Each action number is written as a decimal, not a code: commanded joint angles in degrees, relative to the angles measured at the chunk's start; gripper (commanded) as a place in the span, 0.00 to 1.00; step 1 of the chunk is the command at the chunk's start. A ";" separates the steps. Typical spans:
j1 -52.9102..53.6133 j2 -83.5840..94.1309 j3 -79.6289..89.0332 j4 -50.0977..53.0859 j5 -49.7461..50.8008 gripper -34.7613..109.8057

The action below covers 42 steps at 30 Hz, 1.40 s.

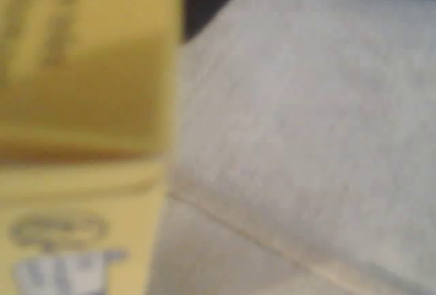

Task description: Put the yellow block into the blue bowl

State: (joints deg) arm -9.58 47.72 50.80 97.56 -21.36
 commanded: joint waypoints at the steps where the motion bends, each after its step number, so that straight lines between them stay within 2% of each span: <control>1: 0.53 1.14 -1.49 0.53 0.09 0.24; 10: 1.58 19.16 -1.49 6.86 0.18 0.24; 18: 3.78 33.22 -0.70 7.47 0.26 0.24; 21: 6.77 34.19 -0.70 7.47 0.26 0.24; 30: 24.96 33.40 -0.70 7.47 -0.97 0.24; 36: 30.32 33.22 -1.05 6.86 -0.97 0.24; 42: 33.93 29.18 -1.41 0.00 -0.88 0.24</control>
State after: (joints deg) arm 22.59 75.32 51.15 100.90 -21.71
